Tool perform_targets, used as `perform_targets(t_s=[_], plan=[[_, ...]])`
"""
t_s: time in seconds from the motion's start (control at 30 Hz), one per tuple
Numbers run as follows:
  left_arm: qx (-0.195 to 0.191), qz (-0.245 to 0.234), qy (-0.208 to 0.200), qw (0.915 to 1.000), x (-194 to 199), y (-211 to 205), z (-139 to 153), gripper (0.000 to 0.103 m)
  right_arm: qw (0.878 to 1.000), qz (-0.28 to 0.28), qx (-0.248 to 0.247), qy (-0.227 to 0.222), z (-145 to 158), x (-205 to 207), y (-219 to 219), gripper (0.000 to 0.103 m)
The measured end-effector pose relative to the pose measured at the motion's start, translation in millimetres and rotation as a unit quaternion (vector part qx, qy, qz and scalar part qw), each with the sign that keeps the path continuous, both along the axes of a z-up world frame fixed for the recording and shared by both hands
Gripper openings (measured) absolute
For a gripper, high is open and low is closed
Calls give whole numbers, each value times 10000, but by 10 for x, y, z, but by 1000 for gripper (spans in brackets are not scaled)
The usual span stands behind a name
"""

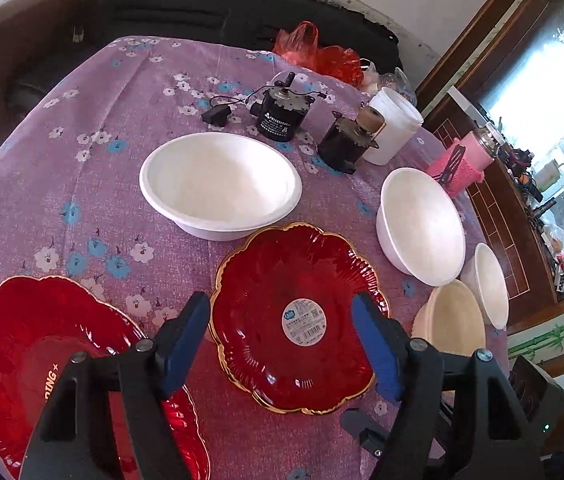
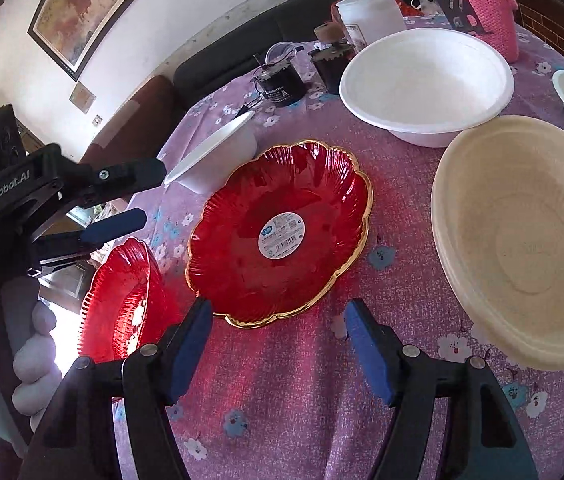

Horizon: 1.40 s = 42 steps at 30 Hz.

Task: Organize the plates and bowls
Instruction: 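Close both grippers on the rim of the gold-rimmed red plate, then lift the gold-rimmed plate and carry it over the large 'Get Married' plate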

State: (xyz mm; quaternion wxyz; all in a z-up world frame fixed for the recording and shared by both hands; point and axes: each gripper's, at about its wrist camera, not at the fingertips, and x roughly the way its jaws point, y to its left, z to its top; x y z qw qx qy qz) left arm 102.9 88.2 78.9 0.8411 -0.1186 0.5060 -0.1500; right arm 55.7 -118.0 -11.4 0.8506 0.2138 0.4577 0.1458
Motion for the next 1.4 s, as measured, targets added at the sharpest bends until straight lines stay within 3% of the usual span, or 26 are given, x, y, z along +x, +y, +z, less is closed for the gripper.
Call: perform_targets(t_s=[0.13, 0.33, 0.5, 0.7, 0.77, 0.8, 0.87, 0.9, 0.97, 1.0, 1.1, 1.27, 1.3, 1.4], plan=[[262, 47, 35, 9996, 130, -81, -93, 73, 10000, -16, 0, 9, -57, 58, 37, 74], [297, 267, 294, 9988, 286, -105, -260, 73, 9999, -54, -106, 15, -141, 182, 128, 74], [324, 145, 423, 9985, 379, -237, -358, 74, 9993, -32, -346, -101, -143, 245, 253, 74], [368, 13, 589, 9976, 455, -367, -492, 73, 9995, -100, -152, -260, -179, 229, 187, 74], [336, -27, 709, 9969, 466, -391, -549, 72, 9993, -160, -169, -290, -180, 211, 174, 69], [323, -47, 778, 9964, 464, -408, -577, 68, 9993, -199, -167, -285, -183, 207, 167, 65], [372, -114, 891, 9953, 442, -461, -609, 41, 9993, -282, -117, -231, -204, 199, 132, 40], [428, -142, 863, 9952, 426, -495, -598, 35, 9994, -284, -34, -169, -224, 201, 114, 33], [392, -294, 896, 9948, 371, -574, -580, 8, 9992, -362, 101, -130, -232, 197, 83, 28], [382, -344, 903, 9946, 329, -613, -566, 6, 9991, -382, 112, -130, -226, 186, 82, 26], [524, -517, 665, 9951, 172, -756, -471, 6, 9988, -390, 111, -275, -142, 128, 99, 21], [356, -629, 284, 9970, -45, -732, -169, 7, 9987, -394, -109, -296, -69, 3, 105, 11], [408, -622, 168, 9971, -65, -694, -105, 10, 9989, -395, -113, -208, -87, -21, 86, 10], [486, -443, -55, 9978, -78, -489, 6, 34, 9990, -431, -66, 12, -120, -122, -16, 9]])
